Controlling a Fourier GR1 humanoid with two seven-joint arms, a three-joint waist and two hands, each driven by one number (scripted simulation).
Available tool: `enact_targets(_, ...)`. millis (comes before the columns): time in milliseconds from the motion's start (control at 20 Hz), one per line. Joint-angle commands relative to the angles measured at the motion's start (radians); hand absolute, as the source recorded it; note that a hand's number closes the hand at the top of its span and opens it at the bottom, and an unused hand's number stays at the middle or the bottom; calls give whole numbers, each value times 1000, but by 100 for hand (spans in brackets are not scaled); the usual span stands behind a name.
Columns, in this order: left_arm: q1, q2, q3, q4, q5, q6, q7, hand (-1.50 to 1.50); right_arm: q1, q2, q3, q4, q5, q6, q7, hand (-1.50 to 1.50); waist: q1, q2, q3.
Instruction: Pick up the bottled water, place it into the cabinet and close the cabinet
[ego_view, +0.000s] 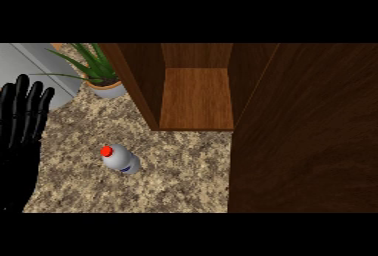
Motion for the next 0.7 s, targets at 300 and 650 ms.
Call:
enact_targets(300,-15,37,4,122,392,-255,69,-150,140,28,141,-103,-134,114,91,-150,-24,9,0)
enact_targets(650,58,130,124,49,616,-339,188,-150,430,3,219,-335,-182,180,76,-150,-11,2,2)
